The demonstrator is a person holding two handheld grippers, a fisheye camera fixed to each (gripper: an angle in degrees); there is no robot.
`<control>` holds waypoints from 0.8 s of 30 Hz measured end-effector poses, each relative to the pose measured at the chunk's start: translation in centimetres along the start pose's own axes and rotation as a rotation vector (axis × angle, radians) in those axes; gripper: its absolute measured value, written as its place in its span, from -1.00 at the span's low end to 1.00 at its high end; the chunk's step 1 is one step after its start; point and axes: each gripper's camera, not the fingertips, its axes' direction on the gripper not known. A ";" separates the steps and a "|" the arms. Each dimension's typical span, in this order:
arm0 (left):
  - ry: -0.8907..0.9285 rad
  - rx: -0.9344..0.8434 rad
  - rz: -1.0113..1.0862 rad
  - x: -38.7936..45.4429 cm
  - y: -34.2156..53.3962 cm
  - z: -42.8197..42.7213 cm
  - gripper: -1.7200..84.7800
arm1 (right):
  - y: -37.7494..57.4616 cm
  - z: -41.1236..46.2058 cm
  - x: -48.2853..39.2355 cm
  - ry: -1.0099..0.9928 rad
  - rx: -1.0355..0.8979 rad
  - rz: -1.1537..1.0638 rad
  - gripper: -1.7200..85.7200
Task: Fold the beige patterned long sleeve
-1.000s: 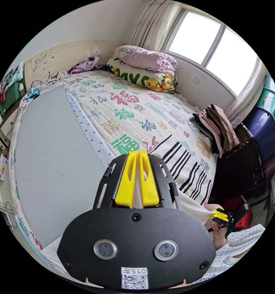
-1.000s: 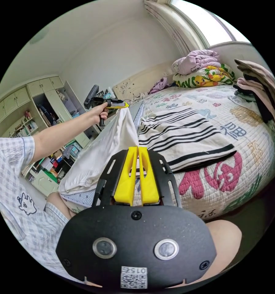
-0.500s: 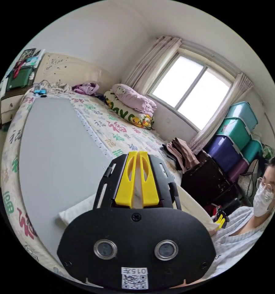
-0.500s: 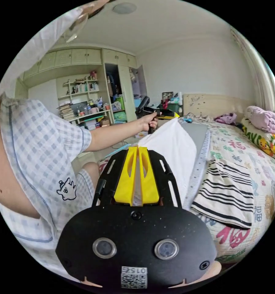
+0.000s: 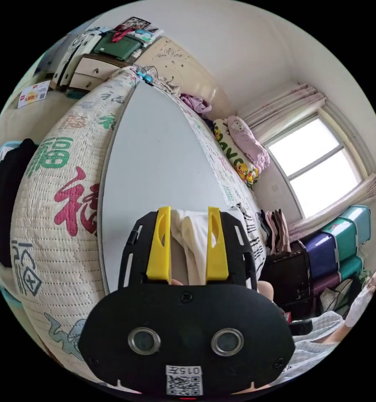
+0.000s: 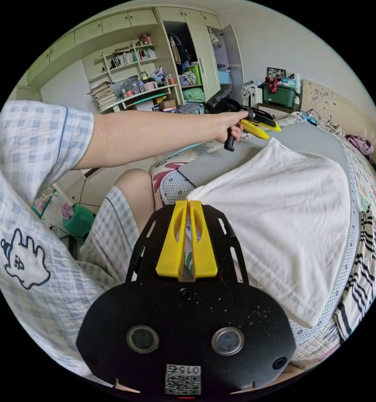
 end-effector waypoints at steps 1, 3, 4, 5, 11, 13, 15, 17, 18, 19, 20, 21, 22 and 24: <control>-0.029 -0.034 0.037 0.8 -0.1 0.7 -0.75 | 0.3 0.9 -0.3 0.004 -0.015 -0.004 -0.96; -0.092 -0.076 0.079 1.9 -0.4 1.7 -0.85 | 0.7 2.1 -0.7 0.022 -0.035 -0.016 -0.96; -0.136 -0.080 0.102 2.5 -0.6 1.9 -0.90 | 0.9 2.4 -0.8 0.027 -0.038 -0.019 -0.96; -0.168 -0.045 0.126 3.2 -0.8 1.5 -0.92 | 1.1 2.8 -1.0 0.032 -0.040 -0.020 -0.96; -0.359 -0.048 0.148 4.6 -0.2 2.4 -0.94 | 1.7 4.6 -0.6 -0.001 -0.066 -0.010 -0.95; -0.397 -0.040 0.175 5.5 0.0 2.4 -0.92 | 1.9 7.1 0.1 -0.041 -0.165 -0.027 -0.94; -0.445 -0.087 0.192 6.2 0.0 2.5 -0.89 | 2.1 6.3 0.1 -0.143 -0.153 -0.068 -0.92; -0.461 -0.085 0.205 7.2 0.6 1.1 -0.82 | 2.4 4.8 -0.5 -0.301 -0.155 -0.136 -0.89; -0.459 -0.077 0.212 7.5 0.9 0.5 -0.80 | 2.8 3.6 -1.0 -0.382 -0.158 -0.186 -0.86; -0.441 -0.055 0.226 8.2 1.9 -1.0 -0.79 | 3.6 1.7 -1.3 -0.397 -0.126 -0.211 -0.84; -0.402 -0.035 0.243 9.0 3.3 -2.7 -0.79 | 4.1 0.6 -1.3 -0.374 -0.098 -0.206 -0.83; -0.374 -0.029 0.251 9.5 4.2 -3.6 -0.78 | 5.2 -1.7 -0.9 -0.289 -0.034 -0.175 -0.81; -0.310 -0.027 0.271 10.4 6.3 -5.3 -0.77 | 5.8 -2.9 -0.6 -0.237 -0.002 -0.152 -0.81; -0.228 -0.020 0.288 11.9 10.3 -7.7 -0.77 | 8.6 -6.7 1.5 -0.005 0.084 -0.044 -0.79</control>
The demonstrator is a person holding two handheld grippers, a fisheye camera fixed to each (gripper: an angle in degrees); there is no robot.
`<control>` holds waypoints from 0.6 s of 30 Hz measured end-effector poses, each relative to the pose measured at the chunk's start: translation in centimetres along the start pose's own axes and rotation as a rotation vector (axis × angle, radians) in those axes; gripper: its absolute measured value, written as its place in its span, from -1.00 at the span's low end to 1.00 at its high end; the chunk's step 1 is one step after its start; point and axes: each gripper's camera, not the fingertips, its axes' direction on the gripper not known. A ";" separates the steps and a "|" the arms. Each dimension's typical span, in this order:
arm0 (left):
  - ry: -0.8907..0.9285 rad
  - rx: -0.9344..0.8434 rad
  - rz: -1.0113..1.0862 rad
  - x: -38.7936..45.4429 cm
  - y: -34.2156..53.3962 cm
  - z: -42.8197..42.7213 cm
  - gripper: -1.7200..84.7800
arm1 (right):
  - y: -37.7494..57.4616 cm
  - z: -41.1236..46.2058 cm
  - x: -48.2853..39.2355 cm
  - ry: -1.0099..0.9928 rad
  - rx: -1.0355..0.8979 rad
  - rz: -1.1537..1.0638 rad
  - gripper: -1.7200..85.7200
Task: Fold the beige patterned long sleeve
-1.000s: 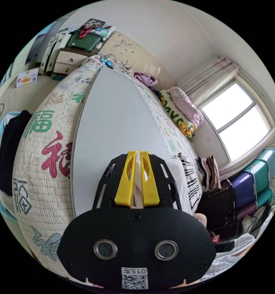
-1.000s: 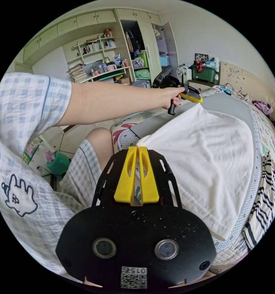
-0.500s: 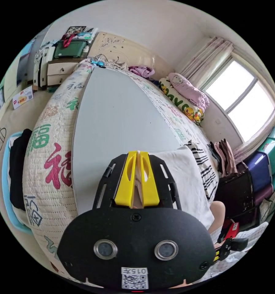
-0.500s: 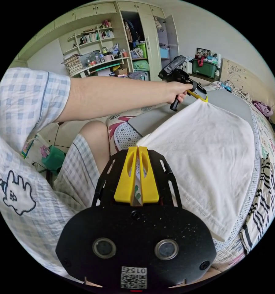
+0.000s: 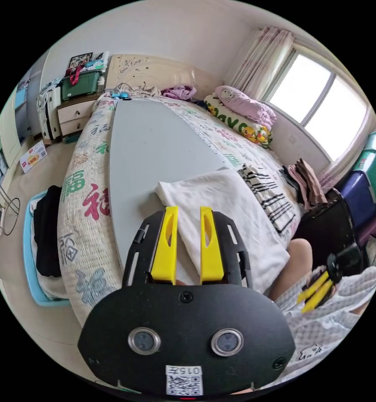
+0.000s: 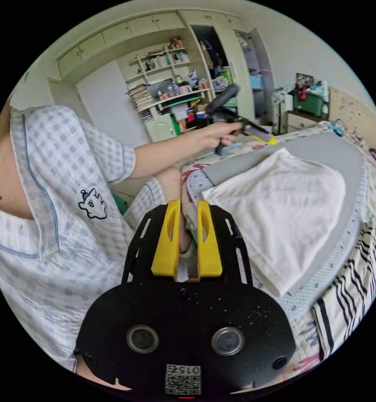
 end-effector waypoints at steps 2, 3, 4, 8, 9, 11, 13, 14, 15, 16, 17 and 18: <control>0.043 0.011 -0.010 2.5 5.4 -2.6 -0.77 | 1.7 -1.4 1.3 0.162 -0.002 0.050 -0.78; 0.043 0.014 -0.021 3.0 6.8 -3.0 -0.77 | 2.4 -1.4 1.9 0.233 -0.038 0.073 -0.76; 0.029 0.019 -0.057 3.7 9.4 -3.7 -0.76 | 2.6 -1.2 2.1 0.254 -0.059 0.078 -0.75; -0.007 -0.015 -0.176 4.5 15.0 -3.4 -0.74 | 1.9 3.1 2.1 0.272 -0.199 0.072 -0.70; -0.007 -0.033 -0.187 4.5 15.3 -3.1 -0.73 | 1.3 4.7 1.9 0.282 -0.236 0.064 -0.70; 0.017 -0.090 -0.212 4.1 15.8 -1.5 -0.72 | 0.5 6.7 1.1 0.323 -0.281 0.044 -0.73; -0.003 -0.089 -0.229 3.8 16.0 -1.2 -0.75 | -0.7 8.1 -0.2 0.417 -0.317 0.048 -0.87; -0.015 -0.114 -0.223 3.6 15.9 -1.3 -0.82 | -1.0 8.2 -0.6 0.430 -0.323 0.048 -0.92; 0.018 -0.129 -0.212 3.5 15.9 -1.2 -0.87 | -1.5 7.9 -1.5 0.442 -0.322 0.051 -0.93; 0.073 -0.147 -0.214 3.2 15.8 -1.0 -0.93 | -1.7 7.7 -2.0 0.446 -0.316 0.057 -0.94; 0.065 -0.146 -0.196 3.4 16.0 -1.2 -0.95 | -2.1 7.0 -2.7 0.451 -0.302 0.073 -0.95; 0.043 -0.151 -0.183 3.5 16.0 -1.4 -0.95 | -2.4 6.4 -3.4 0.451 -0.297 0.094 -0.95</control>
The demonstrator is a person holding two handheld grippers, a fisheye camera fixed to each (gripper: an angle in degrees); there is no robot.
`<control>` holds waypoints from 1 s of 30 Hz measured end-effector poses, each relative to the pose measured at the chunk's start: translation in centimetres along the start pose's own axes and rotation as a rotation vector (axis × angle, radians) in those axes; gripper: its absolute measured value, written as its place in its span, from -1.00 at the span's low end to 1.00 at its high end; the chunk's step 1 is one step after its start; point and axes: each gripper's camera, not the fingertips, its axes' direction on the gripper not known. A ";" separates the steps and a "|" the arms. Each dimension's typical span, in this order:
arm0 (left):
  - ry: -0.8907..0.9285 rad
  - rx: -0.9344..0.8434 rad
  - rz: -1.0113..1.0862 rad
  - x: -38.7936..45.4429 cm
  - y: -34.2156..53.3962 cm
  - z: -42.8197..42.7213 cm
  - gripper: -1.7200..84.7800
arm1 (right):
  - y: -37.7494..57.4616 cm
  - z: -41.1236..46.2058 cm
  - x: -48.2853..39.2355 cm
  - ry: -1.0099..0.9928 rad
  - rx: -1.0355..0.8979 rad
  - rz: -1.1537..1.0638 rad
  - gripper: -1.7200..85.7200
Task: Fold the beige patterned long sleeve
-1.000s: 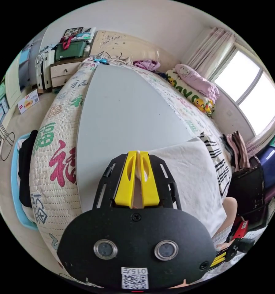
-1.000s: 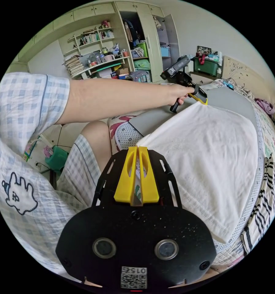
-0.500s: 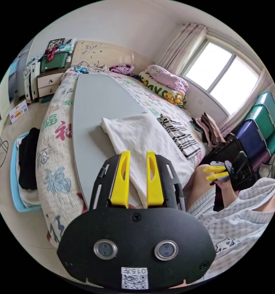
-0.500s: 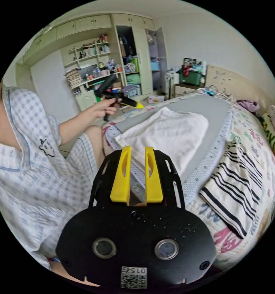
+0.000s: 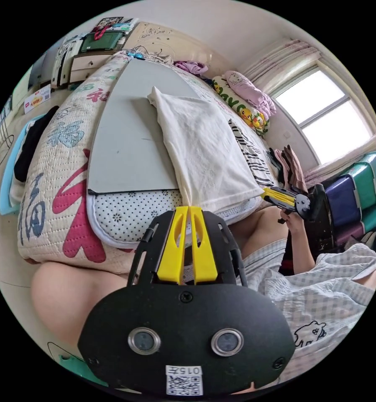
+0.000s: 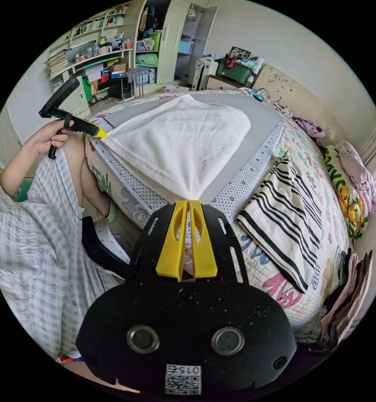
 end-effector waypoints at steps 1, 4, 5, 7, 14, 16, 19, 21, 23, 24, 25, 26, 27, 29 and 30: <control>-0.037 0.002 0.022 0.4 0.2 -0.3 -0.96 | -0.1 -0.7 -0.4 -0.012 -0.008 0.011 -0.96; -0.074 -0.005 0.034 0.6 0.6 -0.3 -0.96 | -0.9 -1.4 -1.5 -0.020 -0.031 0.017 -0.95; -0.070 -0.007 0.030 0.3 0.7 0.0 -0.96 | -1.5 -1.6 -2.1 -0.016 -0.049 0.021 -0.95; -0.046 -0.001 0.014 -0.2 0.7 -0.1 -0.95 | -3.1 -3.0 -2.7 -0.029 -0.058 0.036 -0.93; -0.073 0.185 0.012 -3.5 -2.3 -6.0 -0.76 | -5.0 -13.3 5.1 -0.374 0.204 0.269 -0.79; -0.061 0.236 0.029 -4.6 -4.8 -6.7 -0.75 | -6.6 -15.6 7.4 -0.370 0.259 0.324 -0.77; -0.022 0.244 0.023 -6.7 -10.3 -5.2 -0.70 | -12.5 -18.0 10.3 -0.370 0.301 0.367 -0.68; 0.030 0.205 0.021 -7.7 -13.9 -3.4 -0.66 | -15.9 -18.0 11.6 -0.417 0.300 0.383 -0.65; 0.033 0.166 0.009 -8.6 -17.6 -0.9 -0.64 | -19.2 -17.6 12.8 -0.477 0.287 0.413 -0.63; 0.039 0.157 0.010 -8.8 -18.4 -0.3 -0.63 | -21.3 -17.4 13.2 -0.502 0.277 0.427 -0.61; 0.047 0.134 -0.001 -9.3 -19.7 0.8 -0.62 | -23.1 -17.2 13.5 -0.517 0.259 0.440 -0.59; 0.052 0.122 0.001 -9.6 -20.6 1.6 -0.60 | -24.0 -17.1 13.6 -0.521 0.251 0.446 -0.59; 0.048 0.116 0.000 -9.8 -21.0 2.0 -0.60 | -25.6 -17.2 13.6 -0.525 0.240 0.455 -0.58; 0.031 0.080 0.002 -10.3 -22.2 3.3 -0.57 | -27.8 -17.5 13.3 -0.519 0.220 0.463 -0.57; 0.035 0.071 0.002 -10.4 -22.4 3.6 -0.56 | -29.2 -17.6 13.1 -0.522 0.203 0.470 -0.57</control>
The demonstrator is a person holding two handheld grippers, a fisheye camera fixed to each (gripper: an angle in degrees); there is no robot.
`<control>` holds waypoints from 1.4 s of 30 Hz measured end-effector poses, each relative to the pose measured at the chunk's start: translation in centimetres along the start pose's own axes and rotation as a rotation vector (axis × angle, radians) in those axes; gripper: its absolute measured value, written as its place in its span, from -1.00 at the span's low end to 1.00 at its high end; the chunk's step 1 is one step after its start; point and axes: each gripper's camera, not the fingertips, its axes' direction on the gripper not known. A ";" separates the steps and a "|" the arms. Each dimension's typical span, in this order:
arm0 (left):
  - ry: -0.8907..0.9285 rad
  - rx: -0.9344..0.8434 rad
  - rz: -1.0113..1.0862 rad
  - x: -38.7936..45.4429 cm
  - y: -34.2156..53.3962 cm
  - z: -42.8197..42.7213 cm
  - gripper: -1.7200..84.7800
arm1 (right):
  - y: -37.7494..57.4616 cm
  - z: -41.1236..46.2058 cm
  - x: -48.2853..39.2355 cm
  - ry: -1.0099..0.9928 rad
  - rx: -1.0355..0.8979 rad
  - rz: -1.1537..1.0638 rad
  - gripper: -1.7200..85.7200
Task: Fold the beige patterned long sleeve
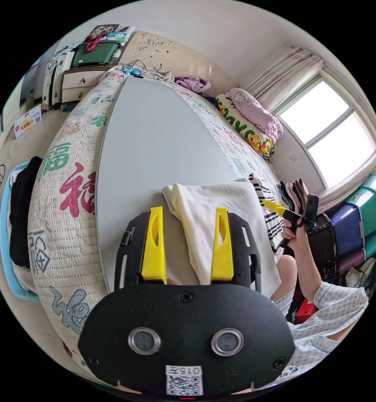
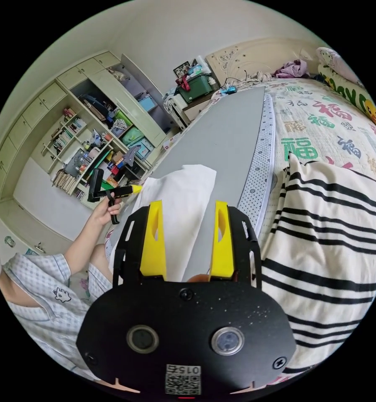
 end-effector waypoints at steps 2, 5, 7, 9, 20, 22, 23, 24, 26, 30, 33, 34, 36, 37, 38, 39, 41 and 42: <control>0.030 -0.022 0.002 -0.8 -0.4 1.2 -0.55 | -1.3 0.5 -1.0 -0.020 -0.019 0.025 -0.56; 0.087 -0.009 -0.016 -2.2 -0.7 1.9 -0.57 | -2.7 0.8 -3.2 -0.056 -0.031 0.055 -0.56; 0.140 -0.009 -0.032 -3.3 -0.8 2.4 -0.58 | -3.1 0.8 -5.3 -0.059 -0.041 0.066 -0.55; 0.211 -0.008 -0.059 -4.5 -0.8 2.8 -0.59 | -3.2 0.8 -6.8 -0.071 -0.052 0.078 -0.56; 0.301 0.053 -0.014 -3.6 1.3 2.5 -0.84 | 2.3 -2.5 -18.4 -0.098 -0.019 0.094 -0.73; 0.318 0.112 0.054 -1.5 2.5 0.3 -0.85 | 4.1 -5.4 -21.8 -0.122 0.054 0.039 -0.75; 0.318 0.145 0.099 0.2 3.3 -1.4 -0.85 | 5.8 -7.9 -24.3 -0.145 0.115 -0.017 -0.75; 0.321 0.164 0.122 1.0 3.8 -2.3 -0.85 | 7.8 -10.7 -26.9 -0.162 0.185 -0.076 -0.75; 0.356 0.265 0.240 5.1 6.5 -5.9 -0.85 | 11.4 -15.2 -30.8 -0.183 0.292 -0.162 -0.75; 0.398 0.389 0.427 12.0 10.1 -9.5 -0.86 | 19.4 -25.7 -38.5 -0.206 0.478 -0.324 -0.76; 0.428 0.447 0.551 17.7 12.0 -10.1 -0.86 | 24.2 -32.5 -43.2 -0.139 0.566 -0.425 -0.76; 0.447 0.458 0.585 19.7 12.4 -9.7 -0.86 | 25.0 -33.8 -44.0 -0.126 0.580 -0.443 -0.76; 0.487 0.467 0.625 22.5 12.7 -8.7 -0.86 | 27.7 -38.5 -46.4 -0.069 0.617 -0.489 -0.76; 0.511 0.466 0.649 24.2 12.8 -7.7 -0.86 | 28.8 -40.4 -47.2 -0.035 0.625 -0.505 -0.76; 0.528 0.464 0.669 25.8 12.8 -6.6 -0.86 | 29.2 -41.3 -47.6 -0.014 0.630 -0.509 -0.76; 0.535 0.462 0.679 26.6 12.7 -6.0 -0.86 | 30.1 -42.8 -48.2 0.025 0.637 -0.519 -0.76; 0.557 0.445 0.711 29.6 12.2 -3.2 -0.86 | 30.8 -44.7 -48.6 0.071 0.642 -0.517 -0.76; 0.564 0.440 0.716 30.2 12.0 -2.5 -0.86 | 31.0 -45.6 -48.5 0.085 0.640 -0.502 -0.76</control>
